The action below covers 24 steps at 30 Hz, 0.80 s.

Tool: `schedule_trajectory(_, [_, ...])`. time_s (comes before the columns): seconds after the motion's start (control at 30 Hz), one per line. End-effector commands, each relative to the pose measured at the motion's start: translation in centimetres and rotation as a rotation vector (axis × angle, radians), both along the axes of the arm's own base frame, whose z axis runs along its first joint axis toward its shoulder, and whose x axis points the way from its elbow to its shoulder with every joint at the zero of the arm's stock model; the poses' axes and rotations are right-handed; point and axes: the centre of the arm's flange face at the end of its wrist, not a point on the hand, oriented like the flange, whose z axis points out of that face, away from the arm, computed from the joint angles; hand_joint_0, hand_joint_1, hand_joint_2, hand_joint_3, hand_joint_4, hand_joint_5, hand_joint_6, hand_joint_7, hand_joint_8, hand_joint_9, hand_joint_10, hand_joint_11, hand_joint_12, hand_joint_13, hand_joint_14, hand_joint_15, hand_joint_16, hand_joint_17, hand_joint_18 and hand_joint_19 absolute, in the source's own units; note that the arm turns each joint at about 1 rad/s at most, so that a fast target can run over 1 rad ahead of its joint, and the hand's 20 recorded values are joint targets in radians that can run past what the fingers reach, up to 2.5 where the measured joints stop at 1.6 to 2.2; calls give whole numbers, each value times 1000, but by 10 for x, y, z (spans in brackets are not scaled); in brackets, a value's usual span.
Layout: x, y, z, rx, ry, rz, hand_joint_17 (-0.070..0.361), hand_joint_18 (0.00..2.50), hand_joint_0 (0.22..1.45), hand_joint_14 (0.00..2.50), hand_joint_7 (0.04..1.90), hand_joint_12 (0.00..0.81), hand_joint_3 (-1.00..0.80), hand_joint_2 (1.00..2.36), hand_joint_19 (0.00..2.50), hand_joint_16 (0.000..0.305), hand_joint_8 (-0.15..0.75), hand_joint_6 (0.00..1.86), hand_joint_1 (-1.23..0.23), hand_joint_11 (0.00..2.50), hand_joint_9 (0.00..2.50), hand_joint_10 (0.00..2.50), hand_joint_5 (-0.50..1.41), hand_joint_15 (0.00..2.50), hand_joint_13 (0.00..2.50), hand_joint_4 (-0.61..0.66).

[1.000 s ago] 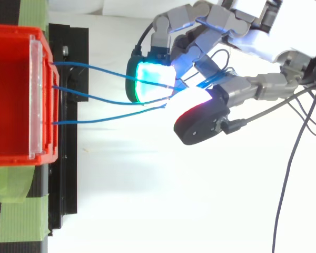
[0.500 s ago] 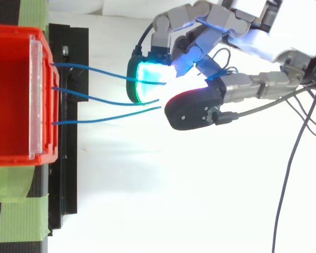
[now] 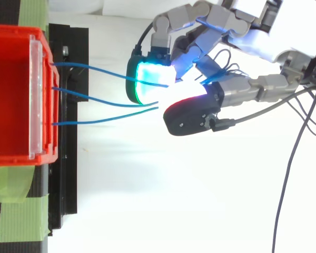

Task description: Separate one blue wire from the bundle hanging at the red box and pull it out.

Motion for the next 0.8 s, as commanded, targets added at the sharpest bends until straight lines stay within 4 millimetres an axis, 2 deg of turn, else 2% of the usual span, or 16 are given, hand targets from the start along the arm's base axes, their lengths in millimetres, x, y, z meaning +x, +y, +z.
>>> schedule_trajectory(0.0, [0,0,0,0,0,0,117,735,760,2500,1205,333,-186,1030,858,52,303,824,-989,1727,838,8,-250,528,1070,199])
schedule_trajectory(0.37, [0,0,0,0,0,0,118,684,767,2500,1217,332,-229,1026,849,53,282,796,-1023,1806,720,6,-256,515,998,165])
schedule_trajectory(0.53, [0,0,0,0,0,0,118,706,625,2500,1205,336,-278,1020,876,53,306,775,-888,1805,805,5,-235,486,1037,185])
schedule_trajectory(0.77, [0,0,0,1,0,0,124,733,536,2500,1194,350,-443,1005,895,55,339,739,-748,1775,887,6,-212,442,1077,226])
